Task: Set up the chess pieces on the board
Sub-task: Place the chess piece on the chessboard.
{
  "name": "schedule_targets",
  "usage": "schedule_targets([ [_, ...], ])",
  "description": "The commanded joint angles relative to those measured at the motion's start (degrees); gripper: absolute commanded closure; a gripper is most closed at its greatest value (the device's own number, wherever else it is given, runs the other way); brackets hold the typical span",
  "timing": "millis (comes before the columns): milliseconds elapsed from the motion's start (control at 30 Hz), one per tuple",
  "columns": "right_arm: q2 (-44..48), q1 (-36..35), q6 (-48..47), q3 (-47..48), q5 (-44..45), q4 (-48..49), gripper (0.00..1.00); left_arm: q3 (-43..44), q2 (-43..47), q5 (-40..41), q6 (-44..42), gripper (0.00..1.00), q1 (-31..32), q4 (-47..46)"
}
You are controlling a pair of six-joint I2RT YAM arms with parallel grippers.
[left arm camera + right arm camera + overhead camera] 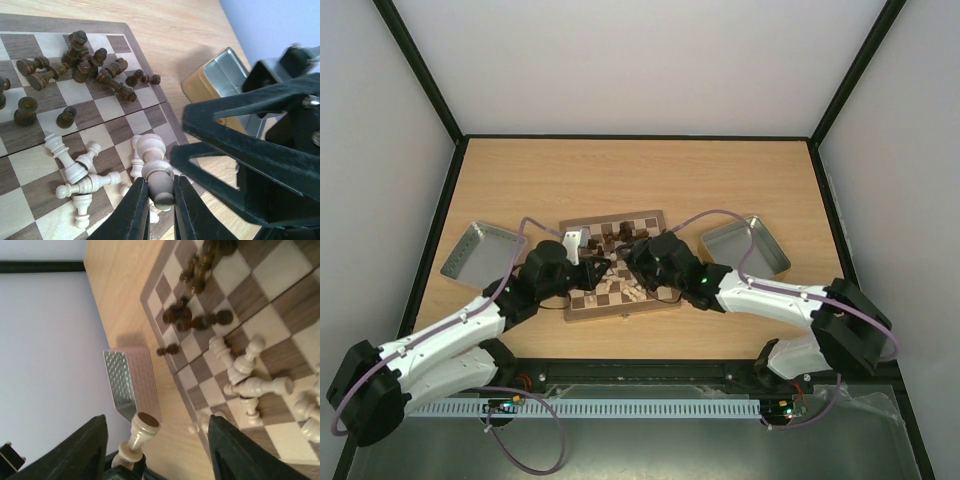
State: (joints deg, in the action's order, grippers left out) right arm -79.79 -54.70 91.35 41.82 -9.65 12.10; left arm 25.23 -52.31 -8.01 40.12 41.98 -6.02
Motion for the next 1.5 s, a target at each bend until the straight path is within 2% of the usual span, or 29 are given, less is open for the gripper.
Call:
schedule_targets([
  [0,5.9,0.2,-7.7,1.5,12.0,-9.3,0.42,8.4,-3.6,-2.3,-3.5,0.9,0.1,16.5],
  [67,9.2,0.2,-10.0,1.1,17.3,-12.9,0.37,12.0,-6.0,-4.0,-4.5,0.89,0.1,23.9],
  [167,13.4,0.2,-13.2,0.0,23.8,-17.2,0.36,16.7,-10.9,-8.0,-6.4,0.89,0.1,33.3],
  [233,15.8,0.2,-14.7,-0.9,26.9,-19.1,0.35,19.8,-14.5,-10.4,-8.4,0.93,0.3,39.2],
  [467,21.0,0.2,-17.2,-5.6,31.5,-19.4,0.33,28.6,-22.4,-4.0,-10.8,0.93,1.8,53.3],
  [900,23.7,0.2,-19.2,-9.7,32.2,-17.6,0.32,35.2,-35.5,-0.9,-10.0,0.91,5.5,57.8],
  [1267,25.2,0.2,-19.0,-11.1,33.4,-17.5,0.32,36.3,-38.1,2.7,-9.1,0.85,6.0,57.9],
  [1467,25.0,0.2,-18.9,-11.2,32.9,-17.4,0.32,37.1,-37.4,0.5,-9.2,0.64,6.0,57.0],
])
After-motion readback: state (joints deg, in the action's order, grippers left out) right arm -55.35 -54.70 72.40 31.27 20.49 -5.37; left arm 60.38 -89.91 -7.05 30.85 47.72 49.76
